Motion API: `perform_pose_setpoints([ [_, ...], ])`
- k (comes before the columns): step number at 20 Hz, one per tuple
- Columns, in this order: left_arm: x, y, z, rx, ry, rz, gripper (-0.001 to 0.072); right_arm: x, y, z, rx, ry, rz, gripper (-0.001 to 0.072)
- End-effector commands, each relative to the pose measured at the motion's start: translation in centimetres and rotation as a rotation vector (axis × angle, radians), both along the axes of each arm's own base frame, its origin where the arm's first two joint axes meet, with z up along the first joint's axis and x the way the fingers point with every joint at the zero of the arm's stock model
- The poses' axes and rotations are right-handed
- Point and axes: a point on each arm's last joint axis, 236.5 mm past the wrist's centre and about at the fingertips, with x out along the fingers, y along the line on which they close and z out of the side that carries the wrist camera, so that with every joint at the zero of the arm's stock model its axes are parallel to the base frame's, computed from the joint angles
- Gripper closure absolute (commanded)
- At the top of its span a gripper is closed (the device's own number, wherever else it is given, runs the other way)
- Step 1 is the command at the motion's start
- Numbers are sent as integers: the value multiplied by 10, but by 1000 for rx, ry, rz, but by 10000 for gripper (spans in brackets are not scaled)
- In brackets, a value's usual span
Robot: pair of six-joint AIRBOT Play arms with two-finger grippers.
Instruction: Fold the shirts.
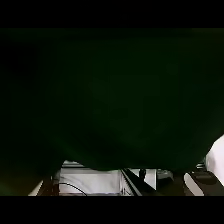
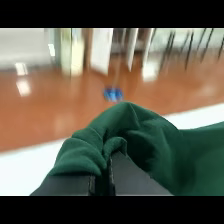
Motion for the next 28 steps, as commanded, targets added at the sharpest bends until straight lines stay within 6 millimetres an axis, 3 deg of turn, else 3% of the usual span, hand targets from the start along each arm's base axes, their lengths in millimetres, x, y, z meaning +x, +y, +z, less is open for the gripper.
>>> perform_pose_setpoints([
  [1,35,-5,-78,-94,246,-72,683,30,0,-59,7,179,3,683],
  [7,151,-30,-219,-225,497,-133,683,136,-9,-210,55,476,-56,684],
  [9,200,-40,-262,-216,547,-106,683,181,-22,-254,28,548,-102,684],
  [11,253,-38,-298,-229,596,-48,683,229,-40,-290,69,587,-154,684],
  [14,312,-42,-340,-229,669,-43,683,287,-65,-339,175,686,-187,684],
  [18,356,-64,-366,-303,726,-98,683,349,-63,-388,340,768,-143,683],
  [20,368,-66,-373,-352,746,-94,651,370,-58,-409,424,804,-145,676],
  [22,368,-63,-380,-377,783,-82,276,380,-51,-421,499,824,-136,354],
  [23,363,-61,-380,-375,803,-100,201,380,-52,-422,516,831,-139,302],
  [24,355,-54,-380,-368,831,-123,201,377,-58,-420,516,835,-142,303],
  [26,331,-19,-384,-341,943,-151,201,364,-86,-408,482,835,-161,304],
  [28,289,26,-398,-283,1114,-146,201,332,-116,-390,426,874,-166,304],
])
